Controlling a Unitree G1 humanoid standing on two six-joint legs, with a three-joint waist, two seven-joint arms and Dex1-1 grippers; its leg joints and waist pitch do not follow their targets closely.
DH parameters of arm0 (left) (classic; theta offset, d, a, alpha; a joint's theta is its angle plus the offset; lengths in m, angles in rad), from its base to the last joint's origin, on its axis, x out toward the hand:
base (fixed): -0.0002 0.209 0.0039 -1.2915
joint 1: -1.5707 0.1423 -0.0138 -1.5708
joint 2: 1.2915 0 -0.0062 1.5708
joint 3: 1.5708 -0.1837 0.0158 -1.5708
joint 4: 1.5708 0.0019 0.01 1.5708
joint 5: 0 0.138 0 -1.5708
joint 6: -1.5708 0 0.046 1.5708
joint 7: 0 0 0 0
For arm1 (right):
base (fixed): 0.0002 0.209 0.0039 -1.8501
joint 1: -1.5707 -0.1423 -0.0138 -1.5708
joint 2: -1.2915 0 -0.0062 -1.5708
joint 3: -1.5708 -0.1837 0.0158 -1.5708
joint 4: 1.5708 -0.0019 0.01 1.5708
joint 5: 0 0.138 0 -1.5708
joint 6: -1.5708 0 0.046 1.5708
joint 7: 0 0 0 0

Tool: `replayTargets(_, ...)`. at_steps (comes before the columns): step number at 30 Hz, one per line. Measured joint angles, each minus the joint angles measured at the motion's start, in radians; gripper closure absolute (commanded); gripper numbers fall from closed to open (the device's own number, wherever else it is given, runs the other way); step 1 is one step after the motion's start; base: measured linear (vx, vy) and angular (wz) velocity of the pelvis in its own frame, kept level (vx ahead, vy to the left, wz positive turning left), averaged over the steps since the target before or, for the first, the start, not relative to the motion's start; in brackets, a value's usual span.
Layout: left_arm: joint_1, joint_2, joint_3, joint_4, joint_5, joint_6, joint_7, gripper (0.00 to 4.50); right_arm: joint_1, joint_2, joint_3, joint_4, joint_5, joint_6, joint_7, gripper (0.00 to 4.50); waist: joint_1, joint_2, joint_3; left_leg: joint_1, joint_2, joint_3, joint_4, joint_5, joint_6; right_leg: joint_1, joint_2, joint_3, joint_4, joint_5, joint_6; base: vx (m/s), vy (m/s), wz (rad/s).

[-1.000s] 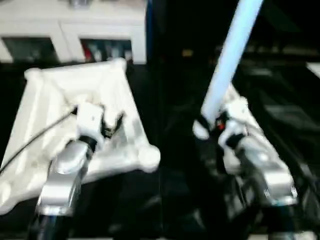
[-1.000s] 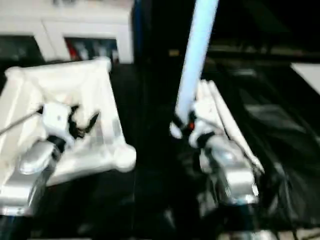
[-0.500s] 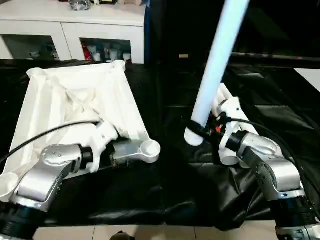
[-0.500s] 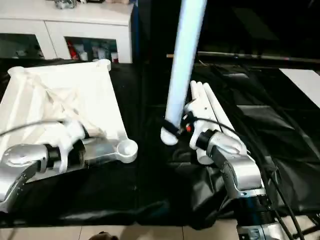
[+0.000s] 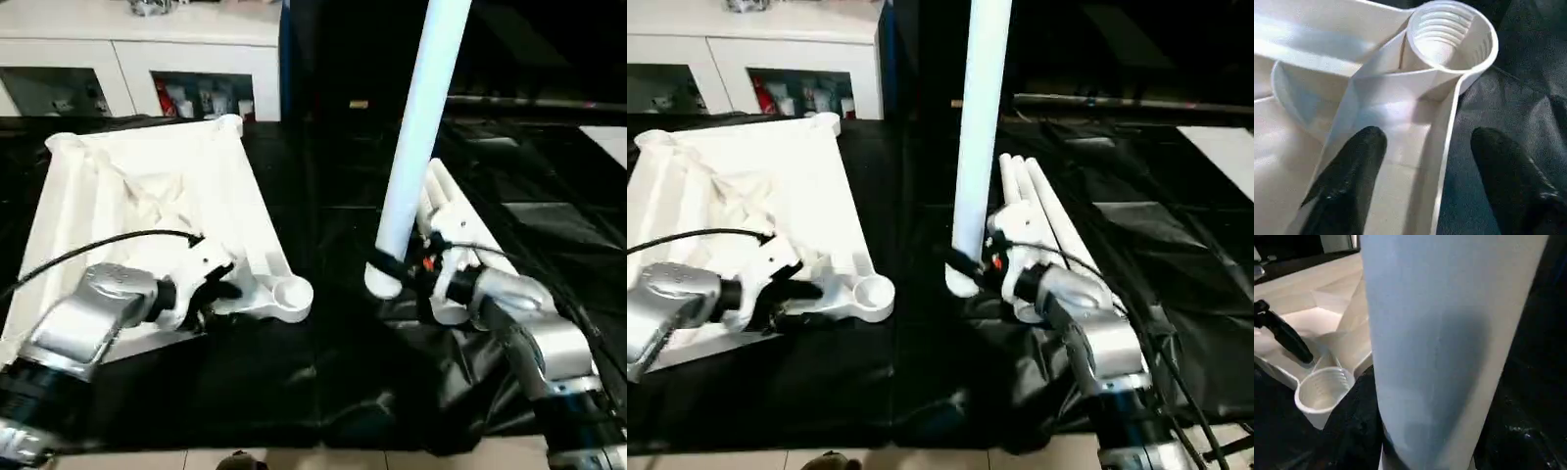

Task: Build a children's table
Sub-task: Pick table leg

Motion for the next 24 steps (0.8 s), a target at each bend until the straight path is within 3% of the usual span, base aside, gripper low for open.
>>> replayTargets(17,0.08,0.057,0.01,-0.074,-0.006,0.031,0.003,2.99,-0.001,0.0,0.015,0.001,-0.021,-0.001,0.01,2.6,0.001,0.0,0.0,0.002,0.001,0.005,-0.001,0.0,0.001,0.0,-0.001,0.002,0.0,-0.001,0.0,0.0,0.0,0.0)
replayTargets(24,0.086,0.073,0.015,-0.063,0.009,-0.005,0.029,3.55,-0.001,0.001,0.02,0.001,-0.022,-0.002,0.011,2.6,0.0,0.0,0.0,0.001,0.001,0.005,-0.001,0.0,0.001,-0.001,-0.001,0.002,-0.001,-0.001,0.001,0.0,0.0,0.0)
